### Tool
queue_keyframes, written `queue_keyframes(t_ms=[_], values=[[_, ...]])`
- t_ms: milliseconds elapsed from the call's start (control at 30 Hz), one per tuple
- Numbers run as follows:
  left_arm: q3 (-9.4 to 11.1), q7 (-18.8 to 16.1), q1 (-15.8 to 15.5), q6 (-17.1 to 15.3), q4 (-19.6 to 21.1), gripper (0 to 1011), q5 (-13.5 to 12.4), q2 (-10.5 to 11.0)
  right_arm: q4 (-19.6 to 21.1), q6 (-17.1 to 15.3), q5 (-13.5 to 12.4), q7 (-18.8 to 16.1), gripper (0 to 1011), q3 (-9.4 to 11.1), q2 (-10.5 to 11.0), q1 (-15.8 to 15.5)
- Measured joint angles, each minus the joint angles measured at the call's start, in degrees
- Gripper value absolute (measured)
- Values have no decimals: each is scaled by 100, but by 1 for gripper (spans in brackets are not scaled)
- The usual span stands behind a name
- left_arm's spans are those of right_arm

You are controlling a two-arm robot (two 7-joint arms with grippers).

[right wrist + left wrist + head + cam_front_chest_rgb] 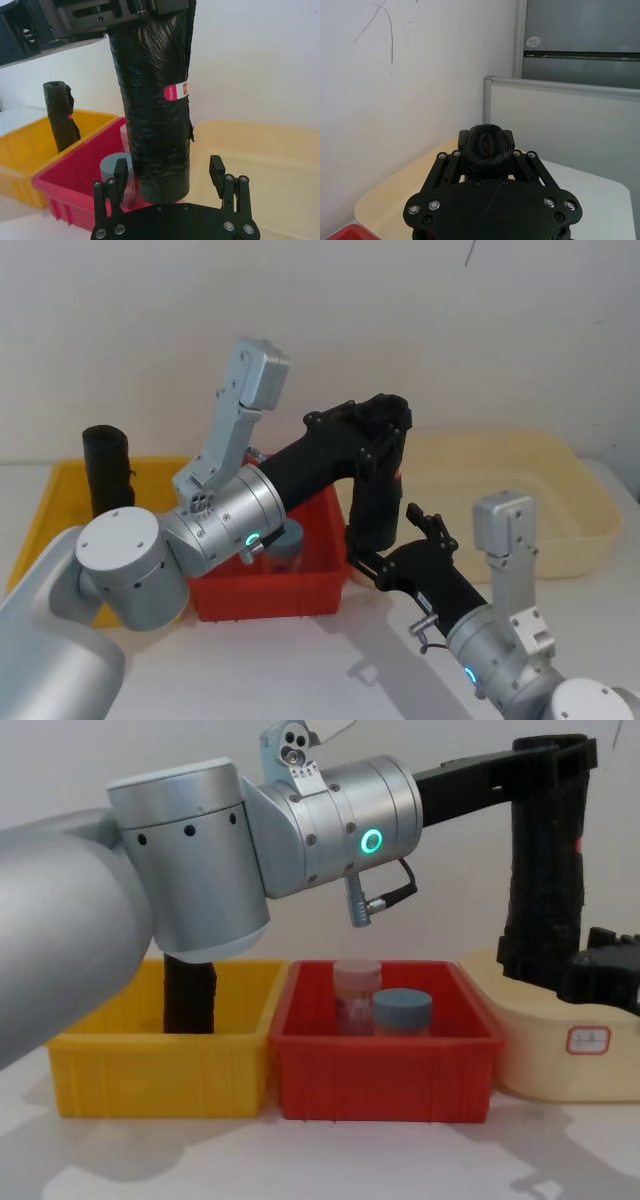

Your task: Pick up the garbage bag with the one hand and transfer it to the other hand.

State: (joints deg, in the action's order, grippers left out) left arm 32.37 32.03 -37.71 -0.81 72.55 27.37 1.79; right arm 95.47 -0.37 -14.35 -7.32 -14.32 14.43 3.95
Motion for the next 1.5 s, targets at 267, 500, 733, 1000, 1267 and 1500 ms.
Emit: queue_keyframes(t_ms=[267, 500, 733, 1000, 1267, 1500], values=[[0, 0, 1, 1, 0, 364, -1, 0, -147, -40, 108, 6, 1000, -30, -107, 188], [0, 0, 0, 1, 1, 364, -1, 0, -225, -130, 262, 55, 999, -71, -153, 318], [0, 0, 0, 1, 0, 364, -1, 0, -279, -224, 405, 99, 896, -107, -178, 410], [0, 0, 0, 1, 0, 364, -1, 0, -328, -290, 536, 138, 687, -118, -222, 486], [0, 0, 1, 1, 0, 364, -1, 0, -341, -339, 600, 147, 573, -89, -267, 513], [0, 0, 0, 1, 0, 523, -1, 0, -333, -378, 612, 145, 576, -48, -305, 513]])
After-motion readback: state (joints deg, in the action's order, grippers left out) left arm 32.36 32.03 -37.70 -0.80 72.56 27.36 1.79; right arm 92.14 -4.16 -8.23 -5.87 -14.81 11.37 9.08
